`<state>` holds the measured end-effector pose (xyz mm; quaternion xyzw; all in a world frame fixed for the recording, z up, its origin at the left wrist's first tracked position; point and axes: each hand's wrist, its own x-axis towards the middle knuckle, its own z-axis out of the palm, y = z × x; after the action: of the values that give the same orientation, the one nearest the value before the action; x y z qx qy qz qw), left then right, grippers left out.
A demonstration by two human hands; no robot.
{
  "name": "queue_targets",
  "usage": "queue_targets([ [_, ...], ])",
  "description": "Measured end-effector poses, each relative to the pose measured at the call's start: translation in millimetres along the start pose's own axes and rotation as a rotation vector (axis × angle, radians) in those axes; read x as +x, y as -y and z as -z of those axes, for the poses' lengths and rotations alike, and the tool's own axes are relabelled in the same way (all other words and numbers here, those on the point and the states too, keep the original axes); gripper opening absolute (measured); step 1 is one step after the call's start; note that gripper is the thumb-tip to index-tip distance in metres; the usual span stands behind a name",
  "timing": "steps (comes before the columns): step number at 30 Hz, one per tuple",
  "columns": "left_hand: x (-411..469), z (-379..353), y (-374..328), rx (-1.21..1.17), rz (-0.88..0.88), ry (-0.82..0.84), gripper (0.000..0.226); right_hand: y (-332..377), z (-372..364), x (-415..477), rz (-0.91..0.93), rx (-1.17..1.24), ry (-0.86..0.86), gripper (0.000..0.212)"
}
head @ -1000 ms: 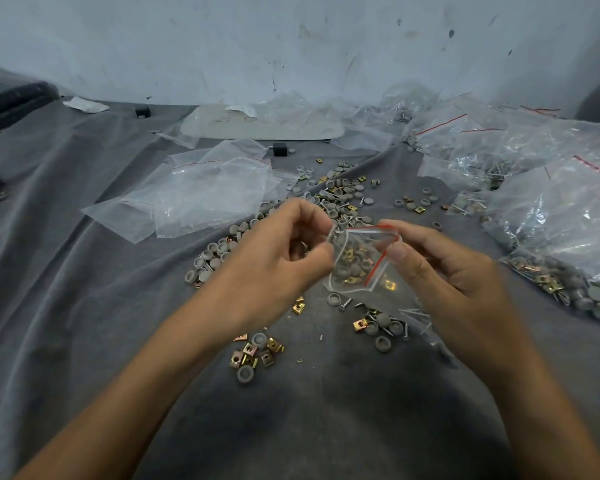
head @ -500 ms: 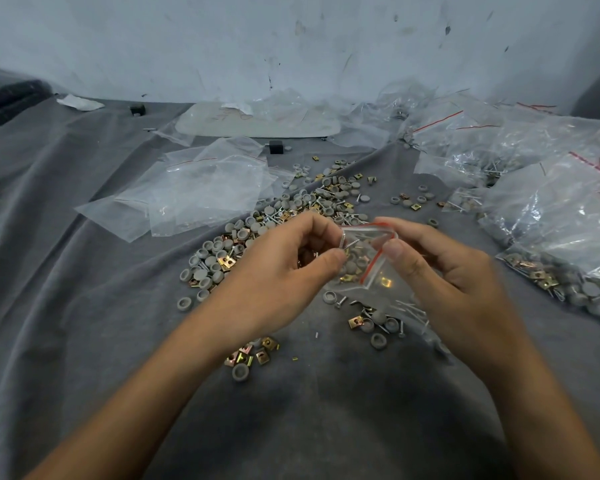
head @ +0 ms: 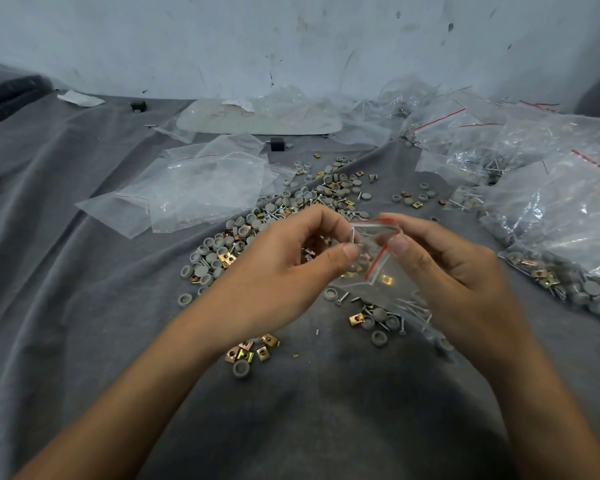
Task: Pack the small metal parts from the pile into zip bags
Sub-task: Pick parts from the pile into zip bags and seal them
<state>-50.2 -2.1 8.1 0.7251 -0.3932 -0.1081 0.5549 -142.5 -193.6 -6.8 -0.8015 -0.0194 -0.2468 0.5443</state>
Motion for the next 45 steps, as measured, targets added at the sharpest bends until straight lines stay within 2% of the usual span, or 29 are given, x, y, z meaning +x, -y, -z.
queue_targets([
  [3, 2, 9, -1, -0.006, 0.0, -0.08, 0.004, -2, 2, 1, 0.001, 0.044, -0.024, 0.027],
  [6, 1, 22, 9, 0.218, 0.048, -0.176, 0.004, -4, 5, 2, -0.008, 0.122, -0.079, 0.023],
  [9, -4, 31, 24, 0.59, 0.163, -0.13, 0.002, -5, 10, 5, -0.031, 0.169, -0.172, 0.023],
  [13, -10, 35, 37, 0.826, 0.293, -0.001, 0.004, -7, 16, 9, -0.019, 0.158, -0.287, 0.018],
  [17, -11, 38, 40, 0.851, 0.299, 0.013, 0.004, -8, 20, 9, -0.029, 0.141, -0.363, 0.019],
  [22, -8, 39, 40, 0.715, 0.28, 0.079, 0.006, -8, 22, 9, -0.035, 0.133, -0.381, 0.019],
  [28, -9, 49, 42, 0.818, 0.35, 0.185, 0.006, -4, 21, 9, -0.044, 0.13, -0.376, 0.021],
  [33, -9, 37, 41, 0.806, 0.236, 0.161, 0.009, -4, 21, 9, -0.043, 0.113, -0.367, 0.018],
  [40, -7, 18, 47, 1.043, 0.216, 0.17, 0.041, -2, 20, 9, -0.042, 0.127, -0.355, 0.019],
  [42, -7, 17, 46, 1.068, 0.207, 0.168, 0.042, -2, 20, 9, -0.04, 0.126, -0.354, 0.021],
  [45, -6, 15, 45, 1.102, 0.164, 0.148, 0.029, -2, 19, 9, -0.041, 0.132, -0.346, 0.023],
])
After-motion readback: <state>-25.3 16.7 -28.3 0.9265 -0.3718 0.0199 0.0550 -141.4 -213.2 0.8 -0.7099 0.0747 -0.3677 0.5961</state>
